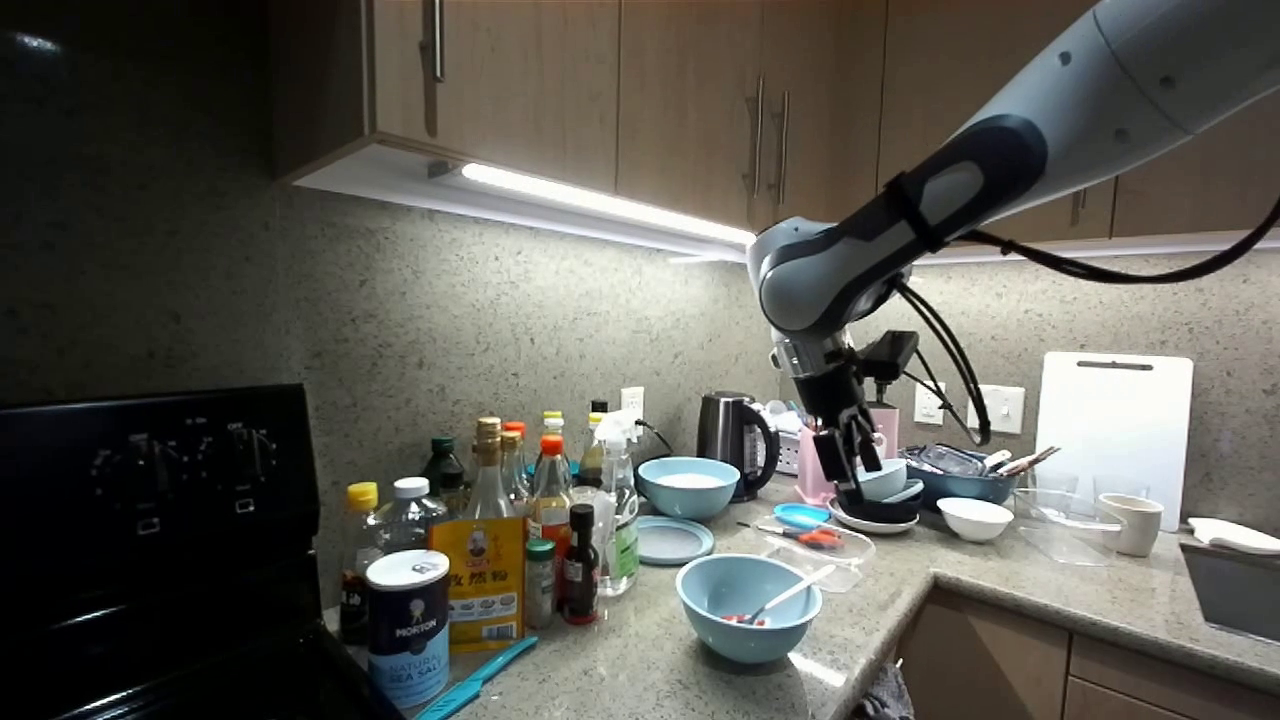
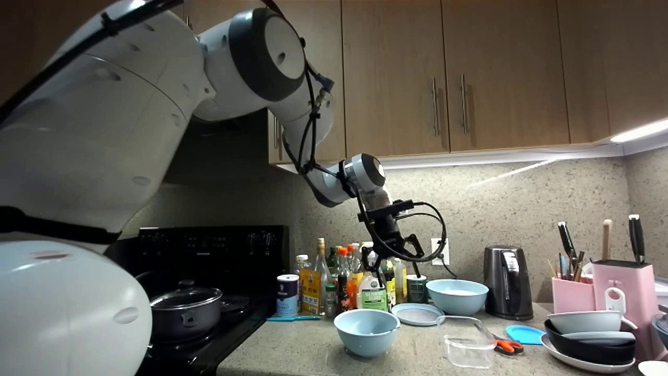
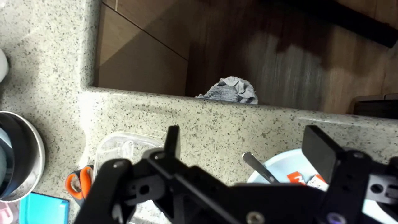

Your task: Use the spoon to stir the contents in the bowl

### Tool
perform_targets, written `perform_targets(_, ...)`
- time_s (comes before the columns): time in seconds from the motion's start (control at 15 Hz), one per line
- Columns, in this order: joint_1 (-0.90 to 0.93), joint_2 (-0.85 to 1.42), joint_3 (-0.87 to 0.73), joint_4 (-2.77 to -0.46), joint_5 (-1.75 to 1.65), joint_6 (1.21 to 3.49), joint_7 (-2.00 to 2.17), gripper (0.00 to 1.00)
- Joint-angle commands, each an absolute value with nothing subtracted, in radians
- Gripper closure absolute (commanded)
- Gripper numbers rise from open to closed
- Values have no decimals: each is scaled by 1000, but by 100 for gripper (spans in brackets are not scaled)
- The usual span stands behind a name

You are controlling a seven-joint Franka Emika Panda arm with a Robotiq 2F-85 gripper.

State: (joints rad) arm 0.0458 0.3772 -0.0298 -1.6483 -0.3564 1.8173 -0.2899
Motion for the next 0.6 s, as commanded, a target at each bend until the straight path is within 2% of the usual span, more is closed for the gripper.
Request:
perform_targets(0.0,36,406,-16,-1611,-367,1800,-280,0)
perform_targets(0.33,37,437,-17,-1563,-367,1782,-279,0)
perform_targets(0.53,24,509,12,-1501,-324,1659,-412,0)
